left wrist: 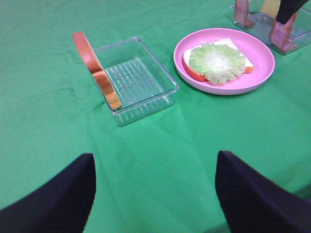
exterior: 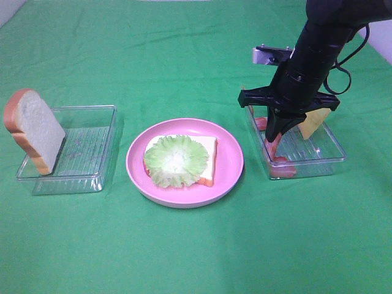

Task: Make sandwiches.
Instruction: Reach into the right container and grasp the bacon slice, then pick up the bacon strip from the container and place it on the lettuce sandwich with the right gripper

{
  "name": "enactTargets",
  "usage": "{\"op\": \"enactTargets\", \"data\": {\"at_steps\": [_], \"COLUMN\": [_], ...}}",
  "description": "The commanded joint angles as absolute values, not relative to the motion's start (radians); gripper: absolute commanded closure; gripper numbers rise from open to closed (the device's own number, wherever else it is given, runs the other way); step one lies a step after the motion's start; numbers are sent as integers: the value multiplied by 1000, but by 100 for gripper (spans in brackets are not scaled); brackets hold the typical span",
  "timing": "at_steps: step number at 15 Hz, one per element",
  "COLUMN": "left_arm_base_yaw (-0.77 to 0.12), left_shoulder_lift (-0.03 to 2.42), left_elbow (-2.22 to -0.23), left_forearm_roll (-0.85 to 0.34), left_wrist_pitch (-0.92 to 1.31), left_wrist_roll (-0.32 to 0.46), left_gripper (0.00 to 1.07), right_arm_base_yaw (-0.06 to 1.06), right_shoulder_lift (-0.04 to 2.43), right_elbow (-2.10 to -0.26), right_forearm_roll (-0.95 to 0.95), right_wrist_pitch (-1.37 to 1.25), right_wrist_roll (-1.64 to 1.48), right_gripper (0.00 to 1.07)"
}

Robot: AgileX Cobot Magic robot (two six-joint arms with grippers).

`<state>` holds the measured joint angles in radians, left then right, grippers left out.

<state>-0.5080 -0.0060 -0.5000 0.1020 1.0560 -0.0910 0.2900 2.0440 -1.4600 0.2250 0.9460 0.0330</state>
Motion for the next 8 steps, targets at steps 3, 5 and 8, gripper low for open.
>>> {"op": "enactTargets", "data": {"at_steps": [3, 5, 8], "left_arm_base_yaw": [-511, -511, -511], "left_shoulder_lift": [-14, -14, -14], "left_elbow": [-499, -499, -499], "left_forearm_roll": [106, 106, 106], "left_wrist_pitch": [1046, 1046, 1046], "left_wrist_roll": [-94, -94, -94], "left_gripper": [39, 39, 39], "right_arm_base_yaw": [291, 291, 291], "right_shoulder_lift": [2002, 1945, 1837], "right_elbow": [-1469, -1493, -1506], "right_forearm_roll": [219, 224, 272], "right_wrist_pitch": [989, 1014, 1042], "right_wrist_roll": [28, 28, 15], "right_gripper": [107, 107, 107]}}
